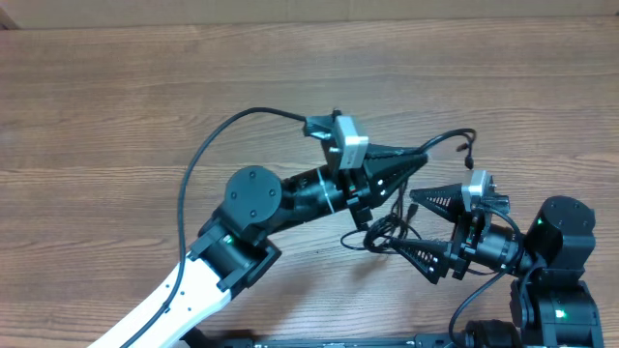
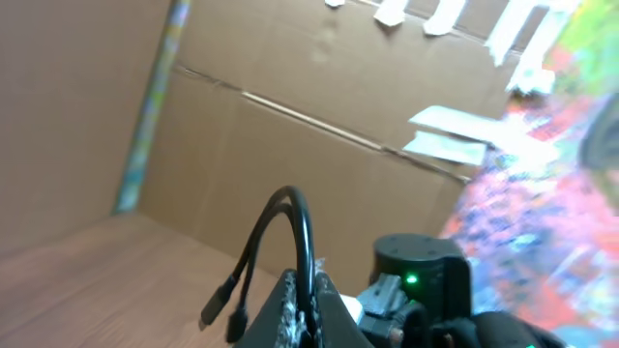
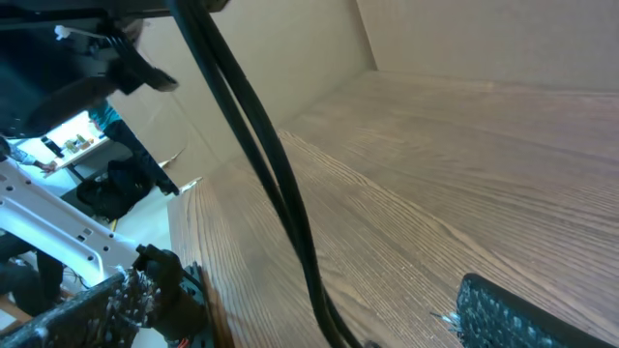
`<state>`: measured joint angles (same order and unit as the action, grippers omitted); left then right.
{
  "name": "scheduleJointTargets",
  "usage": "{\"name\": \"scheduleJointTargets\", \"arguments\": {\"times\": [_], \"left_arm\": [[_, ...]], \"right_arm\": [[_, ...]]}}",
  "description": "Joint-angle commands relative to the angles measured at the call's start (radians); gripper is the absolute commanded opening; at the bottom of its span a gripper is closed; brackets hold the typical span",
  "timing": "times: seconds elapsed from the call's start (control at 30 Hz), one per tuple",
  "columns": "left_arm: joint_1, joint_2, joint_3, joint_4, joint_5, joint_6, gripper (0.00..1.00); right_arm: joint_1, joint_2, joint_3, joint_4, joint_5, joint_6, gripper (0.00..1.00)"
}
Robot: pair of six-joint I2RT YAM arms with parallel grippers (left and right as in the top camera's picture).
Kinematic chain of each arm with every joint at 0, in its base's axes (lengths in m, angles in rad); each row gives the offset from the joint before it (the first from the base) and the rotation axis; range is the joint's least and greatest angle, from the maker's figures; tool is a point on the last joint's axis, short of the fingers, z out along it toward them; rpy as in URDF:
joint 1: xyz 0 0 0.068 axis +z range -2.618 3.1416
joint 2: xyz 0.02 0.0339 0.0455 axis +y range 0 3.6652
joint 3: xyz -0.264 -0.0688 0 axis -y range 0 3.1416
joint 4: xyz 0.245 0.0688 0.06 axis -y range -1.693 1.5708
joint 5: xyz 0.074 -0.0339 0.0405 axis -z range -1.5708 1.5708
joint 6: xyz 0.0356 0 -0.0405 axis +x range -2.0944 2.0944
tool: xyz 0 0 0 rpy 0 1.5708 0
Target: Untangle cables
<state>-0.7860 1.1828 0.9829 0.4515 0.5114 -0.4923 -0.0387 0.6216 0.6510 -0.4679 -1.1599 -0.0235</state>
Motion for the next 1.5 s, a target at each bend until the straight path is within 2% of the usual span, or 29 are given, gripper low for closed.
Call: {"name": "scheduleJointTargets", "arguments": {"times": [0.0,0.2,0.3,0.4,0.5,0.8,0.83,0.87,0.97,1.0,1.27,1.33,1.47], "left_arm": [[-0.006,0.023,0.017,0.069,0.089,-0.101,0.04],[-0.007,0.046,0.017,0.125,0.107,-0.126,0.04],[-0.006,0.047,0.017,0.130,0.107,-0.126,0.04],[-0.006,0.047,0.017,0.130,0.106,-0.126,0.04],[-0.010,0.048,0.017,0.130,0.106,-0.129,0.04],[-0.048,0.054,0.017,0.140,0.103,-0.141,0.04],[-0.053,0.054,0.017,0.140,0.103,-0.144,0.04],[-0.060,0.054,0.017,0.140,0.103,-0.143,0.04],[-0.071,0.054,0.017,0.139,0.082,-0.131,0.04],[-0.071,0.054,0.017,0.139,0.077,-0.127,0.04],[-0.033,0.054,0.017,0.077,0.021,-0.087,0.04],[-0.010,0.054,0.017,0.021,-0.002,-0.087,0.16],[0.059,0.054,0.017,-0.113,0.014,-0.107,0.18]], "right_arm": [[0.000,-0.003,0.024,0.016,-0.013,-0.008,1.00],[0.000,-0.003,0.024,0.009,-0.042,-0.008,0.99],[0.000,-0.003,0.024,0.011,-0.078,-0.008,0.89],[0.000,-0.003,0.024,0.011,-0.103,-0.008,0.63],[0.000,-0.003,0.024,0.018,-0.129,-0.008,0.56],[0.000,-0.003,0.024,0.040,-0.127,-0.008,0.55],[0.000,-0.003,0.024,0.040,-0.128,-0.008,0.51],[0.000,-0.003,0.024,0.040,-0.128,-0.008,0.41],[0.000,-0.003,0.024,0.027,-0.128,-0.008,0.06],[0.000,-0.003,0.024,0.016,-0.129,-0.008,0.04],[0.000,-0.003,0.024,-0.084,-0.124,0.028,0.04],[-0.002,-0.003,0.024,-0.066,-0.122,0.079,0.04],[-0.003,-0.003,0.024,-0.036,-0.015,0.222,0.04]]}}
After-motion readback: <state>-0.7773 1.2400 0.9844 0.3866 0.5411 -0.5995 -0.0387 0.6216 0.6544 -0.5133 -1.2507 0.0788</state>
